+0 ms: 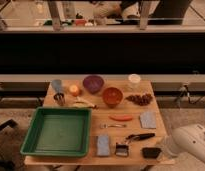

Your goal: Place eraser in metal cup

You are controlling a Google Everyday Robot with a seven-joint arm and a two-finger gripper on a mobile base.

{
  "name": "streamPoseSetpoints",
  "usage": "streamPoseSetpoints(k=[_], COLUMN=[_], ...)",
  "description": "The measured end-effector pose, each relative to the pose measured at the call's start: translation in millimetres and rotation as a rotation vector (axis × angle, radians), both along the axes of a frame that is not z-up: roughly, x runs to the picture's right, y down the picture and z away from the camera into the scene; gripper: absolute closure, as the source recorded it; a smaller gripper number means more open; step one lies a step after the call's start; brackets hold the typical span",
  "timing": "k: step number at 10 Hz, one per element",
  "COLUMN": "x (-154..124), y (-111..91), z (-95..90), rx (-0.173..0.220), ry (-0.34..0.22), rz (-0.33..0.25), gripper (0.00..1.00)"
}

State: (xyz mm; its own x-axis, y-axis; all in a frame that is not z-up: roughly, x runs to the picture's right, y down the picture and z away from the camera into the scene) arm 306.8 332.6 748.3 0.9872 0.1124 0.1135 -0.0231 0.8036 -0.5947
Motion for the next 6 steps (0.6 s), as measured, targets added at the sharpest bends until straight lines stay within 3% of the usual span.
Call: streamPoseSetpoints(k=[3,4,6], x=[-4,-5,-4], y=[-15,-23,-37], z=[-18.0,-27.8,-47.5], rx=[0.048,0.07,0.118], ry=[0.001,0.003,0.005], rz=[-0.01,-0.011,-0.014], gripper=[0.94,0.99,1.0])
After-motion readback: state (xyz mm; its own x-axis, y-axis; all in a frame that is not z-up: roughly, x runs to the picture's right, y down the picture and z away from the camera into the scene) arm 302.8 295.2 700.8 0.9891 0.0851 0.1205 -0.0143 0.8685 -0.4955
